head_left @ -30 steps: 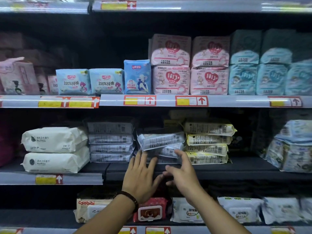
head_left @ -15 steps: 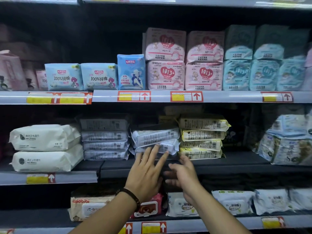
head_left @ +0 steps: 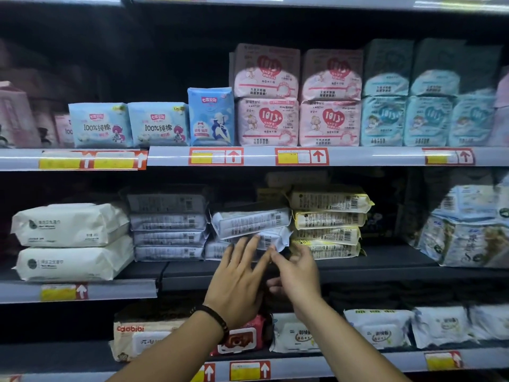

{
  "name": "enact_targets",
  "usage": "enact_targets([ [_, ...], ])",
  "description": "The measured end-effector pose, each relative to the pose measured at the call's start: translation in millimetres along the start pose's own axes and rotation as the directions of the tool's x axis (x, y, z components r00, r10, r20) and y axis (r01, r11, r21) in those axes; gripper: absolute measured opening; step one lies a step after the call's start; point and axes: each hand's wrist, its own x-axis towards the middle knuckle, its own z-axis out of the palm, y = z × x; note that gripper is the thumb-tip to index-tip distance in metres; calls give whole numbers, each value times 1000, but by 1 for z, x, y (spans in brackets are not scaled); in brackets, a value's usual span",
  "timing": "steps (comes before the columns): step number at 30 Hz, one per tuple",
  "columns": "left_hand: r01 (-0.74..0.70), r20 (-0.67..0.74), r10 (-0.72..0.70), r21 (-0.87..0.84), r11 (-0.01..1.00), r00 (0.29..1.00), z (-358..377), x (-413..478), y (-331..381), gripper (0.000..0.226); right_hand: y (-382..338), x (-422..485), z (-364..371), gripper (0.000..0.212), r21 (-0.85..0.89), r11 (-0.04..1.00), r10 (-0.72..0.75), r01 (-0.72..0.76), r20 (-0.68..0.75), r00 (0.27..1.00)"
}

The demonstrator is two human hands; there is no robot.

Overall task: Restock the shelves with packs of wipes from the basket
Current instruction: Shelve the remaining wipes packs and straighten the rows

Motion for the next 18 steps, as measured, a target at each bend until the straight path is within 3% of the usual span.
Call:
enact_targets([
  [5, 46, 24, -47, 25, 999, 999, 5, -7, -5, 101, -12, 3, -1, 69, -172, 975, -141, 142, 19, 990],
  [7, 45, 45, -47, 32, 998, 998, 4, -12, -10, 100, -17, 8, 1, 59, -201, 968, -157, 149, -23, 987],
  [11, 17, 34, -19, 57, 998, 999, 2, -18, -19, 102, -12, 21, 6, 18, -356, 909, -276, 217, -123, 953],
  [15, -20, -47, 25, 89, 996, 999, -4, -20, -20, 104, -8, 23, 6, 30, -389, 885, -343, 254, -176, 923],
  [18, -31, -116, 43, 99, 995, 992, -6, -19, -19, 106, -8, 22, 6, 27, -355, 900, -329, 252, -176, 928],
])
